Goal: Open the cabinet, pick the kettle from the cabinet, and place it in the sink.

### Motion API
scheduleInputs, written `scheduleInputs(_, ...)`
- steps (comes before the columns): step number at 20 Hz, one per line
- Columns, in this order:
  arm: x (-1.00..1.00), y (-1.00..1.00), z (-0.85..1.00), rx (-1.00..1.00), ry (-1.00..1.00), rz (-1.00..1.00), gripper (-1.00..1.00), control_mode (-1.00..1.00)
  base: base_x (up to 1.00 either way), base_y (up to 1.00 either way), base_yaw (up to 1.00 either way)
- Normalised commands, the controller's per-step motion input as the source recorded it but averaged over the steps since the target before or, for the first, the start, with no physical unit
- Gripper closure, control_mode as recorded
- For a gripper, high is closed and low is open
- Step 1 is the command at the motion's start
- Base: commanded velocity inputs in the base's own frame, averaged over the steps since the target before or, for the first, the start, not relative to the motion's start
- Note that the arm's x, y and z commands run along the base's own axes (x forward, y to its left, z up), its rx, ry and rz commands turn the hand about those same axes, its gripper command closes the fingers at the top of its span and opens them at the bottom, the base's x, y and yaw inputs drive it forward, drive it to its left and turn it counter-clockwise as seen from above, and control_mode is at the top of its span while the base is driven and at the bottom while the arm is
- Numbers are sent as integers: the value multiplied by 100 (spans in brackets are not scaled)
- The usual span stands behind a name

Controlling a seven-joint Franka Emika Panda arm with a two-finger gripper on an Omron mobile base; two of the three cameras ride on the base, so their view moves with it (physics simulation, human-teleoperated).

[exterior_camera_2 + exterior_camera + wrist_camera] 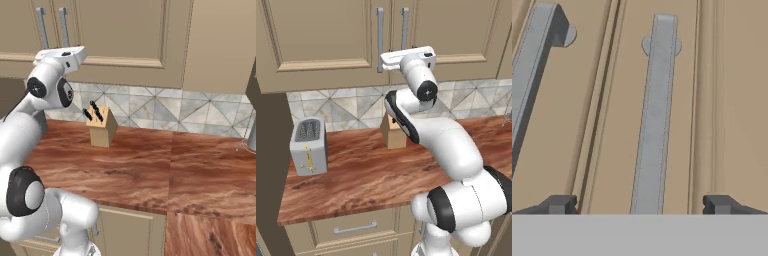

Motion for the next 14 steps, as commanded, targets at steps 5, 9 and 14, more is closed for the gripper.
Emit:
scheduleInputs(5,45,0,0,0,1,0,-100,-100,0,0,0)
scheduleInputs(9,42,0,0,0,0,0,100,-100,0,0,0)
scheduleInputs(14,44,4,-4,0,3,0,100,-100,0,0,0)
